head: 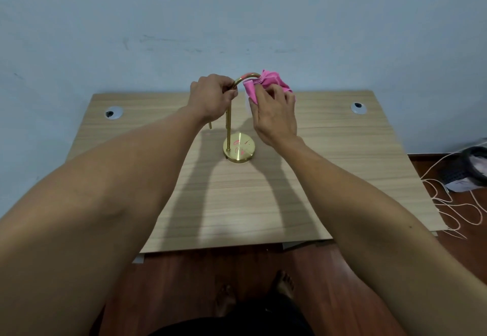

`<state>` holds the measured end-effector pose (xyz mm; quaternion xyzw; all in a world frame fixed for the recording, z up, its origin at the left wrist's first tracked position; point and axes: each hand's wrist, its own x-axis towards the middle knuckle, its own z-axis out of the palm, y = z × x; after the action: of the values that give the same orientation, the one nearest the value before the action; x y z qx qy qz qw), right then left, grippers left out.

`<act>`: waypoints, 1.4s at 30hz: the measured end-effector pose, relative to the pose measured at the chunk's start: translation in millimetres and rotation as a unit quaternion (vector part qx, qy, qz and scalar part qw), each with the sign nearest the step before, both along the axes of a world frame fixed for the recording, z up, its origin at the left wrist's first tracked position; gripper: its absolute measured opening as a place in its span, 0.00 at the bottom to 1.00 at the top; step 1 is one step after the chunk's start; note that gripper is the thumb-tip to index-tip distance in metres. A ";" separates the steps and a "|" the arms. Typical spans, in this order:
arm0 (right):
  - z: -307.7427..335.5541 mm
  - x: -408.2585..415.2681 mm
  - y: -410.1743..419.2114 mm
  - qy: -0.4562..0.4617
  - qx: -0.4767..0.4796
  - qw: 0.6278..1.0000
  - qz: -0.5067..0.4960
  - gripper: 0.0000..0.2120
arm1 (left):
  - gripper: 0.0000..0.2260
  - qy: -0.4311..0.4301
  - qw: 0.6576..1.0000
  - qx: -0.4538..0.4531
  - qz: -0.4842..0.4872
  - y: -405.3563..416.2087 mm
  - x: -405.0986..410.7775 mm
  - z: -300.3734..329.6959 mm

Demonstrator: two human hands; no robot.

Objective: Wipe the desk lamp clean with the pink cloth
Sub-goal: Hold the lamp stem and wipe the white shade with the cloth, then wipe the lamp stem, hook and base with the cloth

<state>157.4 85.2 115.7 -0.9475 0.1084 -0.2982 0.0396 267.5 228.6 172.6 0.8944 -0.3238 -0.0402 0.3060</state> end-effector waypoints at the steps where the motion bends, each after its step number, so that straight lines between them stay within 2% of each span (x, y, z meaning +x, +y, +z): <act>1: 1.5 1.6 -5.2 0.010 -0.030 1.000 0.003 0.15 | 0.08 0.000 1.000 0.000 -0.002 0.0 0.6 0.0; 4: 1.2 1.3 -15.9 0.017 -0.076 0.997 0.008 0.14 | 0.08 -0.003 1.000 0.002 -0.005 0.8 0.9 -0.6; 6: 0.8 -5.1 -23.3 -0.006 -0.052 0.998 0.017 0.12 | 0.08 -0.003 1.000 0.001 -0.002 1.5 1.0 -0.5; 8: -2.4 -12.9 -31.5 -0.026 -0.012 0.999 -0.015 0.13 | 0.08 -0.005 1.000 0.003 0.004 2.3 1.0 -0.3; 9: -3.8 -16.4 -37.5 -0.030 0.049 0.997 -0.052 0.10 | 0.08 -0.005 1.000 0.005 0.006 2.2 0.8 -0.3; 10: -4.3 -19.1 -43.3 -0.033 0.155 0.983 -0.092 0.11 | 0.08 -0.004 1.000 0.005 0.006 2.2 0.5 -0.4; 11: -1.5 -21.5 -46.6 -0.038 0.287 0.949 -0.128 0.16 | 0.08 -0.003 1.000 0.005 0.006 2.0 0.4 -0.6; 12: 0.2 -22.5 -50.8 -0.064 0.408 0.898 -0.151 0.20 | 0.08 -0.002 1.000 0.003 0.007 1.9 0.3 -0.8; 13: 3.5 -22.6 -52.0 -0.100 0.478 0.858 -0.161 0.20 | 0.08 -0.001 1.000 0.001 0.009 1.7 0.0 -1.1; 14: 5.5 -20.8 -51.4 -0.127 0.509 0.836 -0.162 0.20 | 0.08 0.001 1.000 0.000 0.009 1.5 -0.3 -1.3; 16: 7.6 -15.3 -41.6 -0.140 0.526 0.827 -0.140 0.19 | 0.08 0.001 1.000 -0.001 0.008 1.2 -1.0 -1.8; 19: 0.4 -3.8 -16.2 -0.105 0.561 0.816 -0.087 0.21 | 0.08 -0.001 1.000 -0.004 0.005 1.5 -1.2 -2.0; 24: -25.0 -2.0 5.4 -0.098 0.620 0.768 -0.123 0.21 | 0.08 -0.004 1.000 -0.003 0.006 1.7 -1.2 -2.4; 26: -27.7 -4.0 12.2 -0.093 0.607 0.777 -0.137 0.22 | 0.08 -0.004 1.000 -0.005 0.007 0.9 -1.2 -2.6; 31: -32.1 -10.6 50.4 -0.091 0.532 0.830 -0.142 0.20 | 0.08 -0.001 1.000 -0.013 0.007 0.2 0.9 -5.0; 33: -34.7 -10.6 66.8 -0.091 0.529 0.829 -0.156 0.19 | 0.08 0.000 1.000 -0.014 0.006 0.2 2.0 -5.7; 37: -27.9 -13.5 73.7 -0.134 0.598 0.760 -0.216 0.20 | 0.08 0.007 1.000 -0.013 0.007 0.1 3.1 -5.2; 40: -5.1 -16.6 62.1 -0.238 0.625 0.692 -0.273 0.20 | 0.08 0.022 0.999 -0.023 0.011 2.1 3.0 -4.3; 41: 5.5 -16.8 56.7 -0.276 0.621 0.681 -0.273 0.20 | 0.08 0.032 0.999 -0.027 0.011 2.9 3.0 -3.7; 42: 16.6 -16.3 51.2 -0.301 0.606 0.687 -0.264 0.20 | 0.08 0.044 0.999 -0.031 0.010 3.5 3.4 -3.3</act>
<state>141.2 136.4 132.4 -0.5083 0.4939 -0.4350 0.5554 271.0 232.1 169.3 0.8851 -0.3021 -0.0664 0.3477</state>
